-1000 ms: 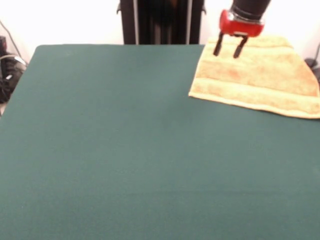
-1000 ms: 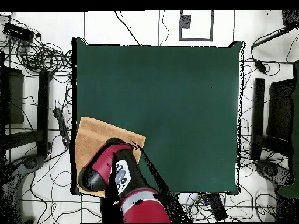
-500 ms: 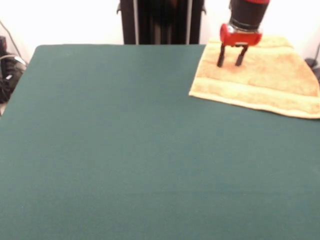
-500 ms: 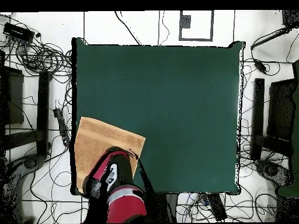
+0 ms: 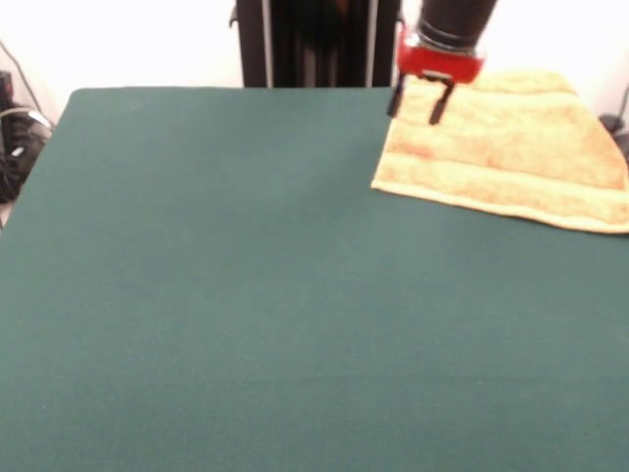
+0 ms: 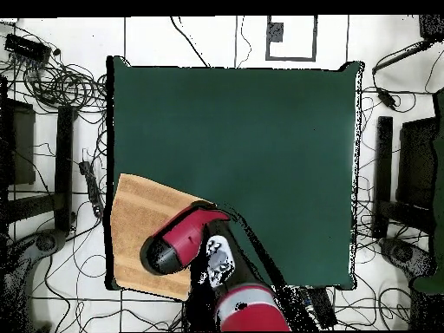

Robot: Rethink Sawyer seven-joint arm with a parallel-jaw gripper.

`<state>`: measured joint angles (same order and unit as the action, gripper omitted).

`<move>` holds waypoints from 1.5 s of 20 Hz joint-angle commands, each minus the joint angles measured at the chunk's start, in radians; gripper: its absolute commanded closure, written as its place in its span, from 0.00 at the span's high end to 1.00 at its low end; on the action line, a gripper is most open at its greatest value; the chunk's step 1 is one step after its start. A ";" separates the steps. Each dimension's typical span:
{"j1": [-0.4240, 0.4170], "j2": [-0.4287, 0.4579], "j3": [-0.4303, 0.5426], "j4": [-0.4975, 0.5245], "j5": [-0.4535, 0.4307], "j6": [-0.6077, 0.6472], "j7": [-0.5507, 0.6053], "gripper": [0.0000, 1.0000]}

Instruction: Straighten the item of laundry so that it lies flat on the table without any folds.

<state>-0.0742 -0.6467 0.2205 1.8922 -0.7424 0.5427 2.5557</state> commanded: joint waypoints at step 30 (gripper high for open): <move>-0.121 0.224 0.156 -0.136 -0.222 -0.035 -0.149 1.00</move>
<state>-0.1869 -0.5258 0.3138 1.8360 -0.9010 0.5974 2.5511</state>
